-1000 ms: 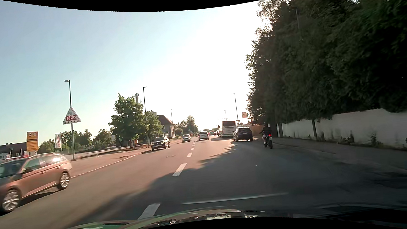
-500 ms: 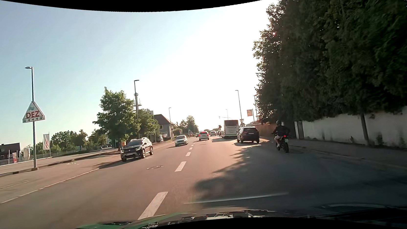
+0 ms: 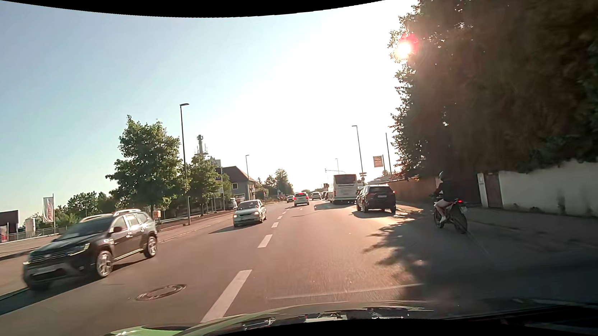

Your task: Follow the waypoints while adhering to traffic rules and regulations

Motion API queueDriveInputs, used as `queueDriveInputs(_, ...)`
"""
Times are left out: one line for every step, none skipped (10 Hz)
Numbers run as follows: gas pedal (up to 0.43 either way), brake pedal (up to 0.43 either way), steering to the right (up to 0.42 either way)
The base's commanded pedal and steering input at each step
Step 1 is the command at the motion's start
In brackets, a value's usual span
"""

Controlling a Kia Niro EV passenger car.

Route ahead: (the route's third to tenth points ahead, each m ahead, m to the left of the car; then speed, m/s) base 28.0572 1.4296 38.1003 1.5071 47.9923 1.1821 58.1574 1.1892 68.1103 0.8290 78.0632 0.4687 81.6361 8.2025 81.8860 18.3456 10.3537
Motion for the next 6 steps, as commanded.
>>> queueDriveInputs(0.059,0.000,-0.007)
queueDriveInputs(0.028,0.000,-0.007)
queueDriveInputs(0.000,0.000,-0.007)
queueDriveInputs(0.000,0.000,-0.006)
queueDriveInputs(0.000,0.000,-0.004)
queueDriveInputs(0.000,0.000,-0.004)
